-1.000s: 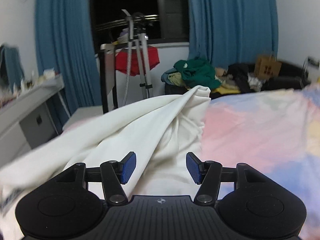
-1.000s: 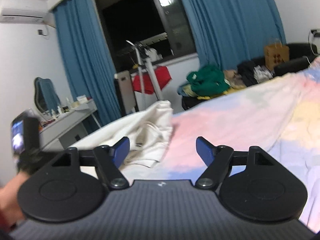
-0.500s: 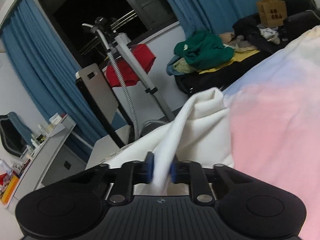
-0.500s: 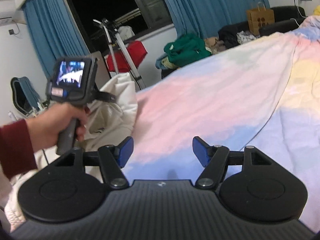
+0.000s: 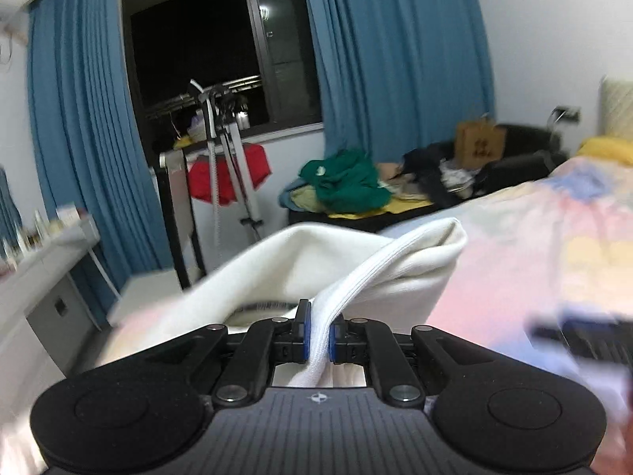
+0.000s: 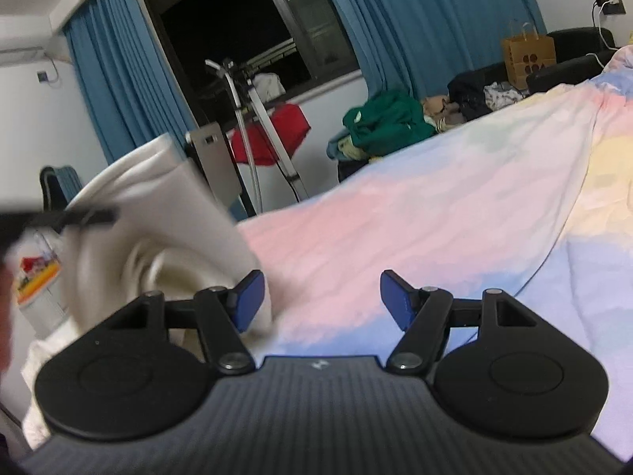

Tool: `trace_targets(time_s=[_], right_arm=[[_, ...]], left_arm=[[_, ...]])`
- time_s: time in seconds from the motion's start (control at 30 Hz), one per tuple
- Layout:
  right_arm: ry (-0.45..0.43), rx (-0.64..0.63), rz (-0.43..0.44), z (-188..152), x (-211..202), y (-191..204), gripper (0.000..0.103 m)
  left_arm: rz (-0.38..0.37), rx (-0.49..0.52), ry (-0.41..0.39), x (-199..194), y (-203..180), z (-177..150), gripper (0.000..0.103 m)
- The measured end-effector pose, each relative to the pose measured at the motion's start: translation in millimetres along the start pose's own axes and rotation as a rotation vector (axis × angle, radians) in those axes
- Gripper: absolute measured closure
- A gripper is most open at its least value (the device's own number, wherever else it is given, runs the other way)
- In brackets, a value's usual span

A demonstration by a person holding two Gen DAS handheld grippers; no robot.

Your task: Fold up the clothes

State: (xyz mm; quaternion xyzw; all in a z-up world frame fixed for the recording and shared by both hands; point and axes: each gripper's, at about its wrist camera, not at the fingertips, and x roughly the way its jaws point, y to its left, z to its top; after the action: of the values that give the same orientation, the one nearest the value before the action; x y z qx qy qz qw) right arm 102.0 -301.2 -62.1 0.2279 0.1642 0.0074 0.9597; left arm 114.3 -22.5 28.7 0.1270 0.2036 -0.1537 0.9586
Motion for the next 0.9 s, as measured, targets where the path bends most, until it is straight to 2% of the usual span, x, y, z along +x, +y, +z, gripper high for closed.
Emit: trace_targets(time_s=[0.1,0.17,0.23,0.3,0.4,0.53,0.63,0.73,0.8,0.83,0.9], right_arm=[[-0.009,0.024,0.035,7.6,-17.9,0.5,0.035],[0.015,0.048,0.084,9.0,-25.3,1.1,0.035],[0.051,0.072,0.143,8.6,-30.1,2.2,0.035],[0.113,0.095,0.21,4.9,-27.7,4.5,0.035],[0.168,0.102,0.263,-1.5,-20.2,14.8,0.034],[0.285,0.0,0.287,-7.2,13.1,47.5,0.035],[0.346,-0.058,0.332,-14.8,35.7,69.8,0.035],[0.376,-0.194,0.261,-28.8,52.0,90.7,0.037],[0.386,-0.201,0.201,-37.8,59.8,89.2,0.066],[0.394,-0.191,0.176,-42.1,63.7,86.8,0.071],[0.398,-0.114,0.162,-47.0,66.7,74.6,0.087]], left_arm=[[-0.069,-0.094,0.079,-25.2,-2.0,-58.3,0.095],[-0.072,-0.179,0.155,-20.9,1.7,-91.6,0.095],[-0.057,-0.226,0.195,-17.6,2.9,-112.8,0.095],[-0.05,-0.22,0.187,-17.5,0.7,-119.0,0.094],[-0.036,-0.168,0.158,-17.0,-3.0,-118.0,0.094],[-0.059,-0.153,0.127,-14.3,-2.1,-131.5,0.093],[-0.066,-0.076,0.102,-11.5,-12.2,-143.2,0.093],[-0.089,-0.091,0.095,-5.7,-8.3,-147.6,0.092],[-0.112,-0.125,0.097,0.4,-3.6,-147.7,0.092],[-0.123,-0.137,0.098,3.2,-1.7,-147.6,0.092],[-0.136,-0.137,0.091,7.0,-1.2,-147.8,0.092]])
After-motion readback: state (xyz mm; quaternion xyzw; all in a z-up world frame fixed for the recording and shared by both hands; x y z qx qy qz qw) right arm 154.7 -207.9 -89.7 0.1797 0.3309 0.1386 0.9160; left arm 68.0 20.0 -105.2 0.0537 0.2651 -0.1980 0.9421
